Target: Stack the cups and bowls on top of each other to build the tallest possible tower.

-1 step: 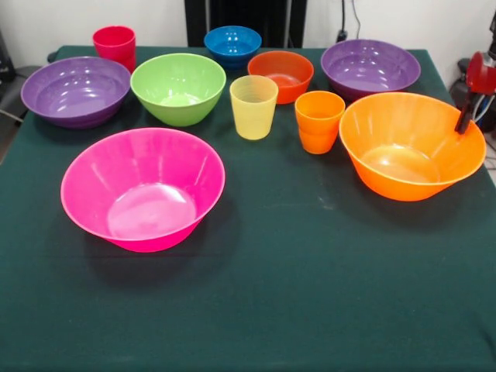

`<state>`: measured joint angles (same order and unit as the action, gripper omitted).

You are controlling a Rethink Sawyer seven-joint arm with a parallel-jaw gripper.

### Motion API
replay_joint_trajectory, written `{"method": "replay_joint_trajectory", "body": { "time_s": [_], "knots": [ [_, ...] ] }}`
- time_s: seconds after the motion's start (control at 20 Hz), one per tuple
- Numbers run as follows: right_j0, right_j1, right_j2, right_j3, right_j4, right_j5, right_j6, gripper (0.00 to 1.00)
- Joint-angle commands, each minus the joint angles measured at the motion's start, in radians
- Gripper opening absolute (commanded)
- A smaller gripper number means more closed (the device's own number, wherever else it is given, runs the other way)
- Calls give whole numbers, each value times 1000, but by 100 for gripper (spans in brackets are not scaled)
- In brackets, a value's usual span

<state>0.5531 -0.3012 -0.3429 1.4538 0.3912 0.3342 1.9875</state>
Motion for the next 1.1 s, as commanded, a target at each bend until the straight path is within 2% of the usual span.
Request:
{"method": "replay_joint_trajectory", "body": {
  "time_s": [0.05,0.35,0.4,0.55,0.7,0.95,1.1],
  "knots": [
    [10,83,13,-68,10,-64,200,100],
    [9,91,4,-82,5,-67,178,100],
    [10,92,1,-84,2,-70,174,0],
    [17,94,-8,-84,8,-64,185,0],
    [29,95,-26,-85,26,8,211,0],
    [3,81,20,-75,23,0,178,0],
    [-30,65,75,-50,18,-18,150,0]
  ]
}}
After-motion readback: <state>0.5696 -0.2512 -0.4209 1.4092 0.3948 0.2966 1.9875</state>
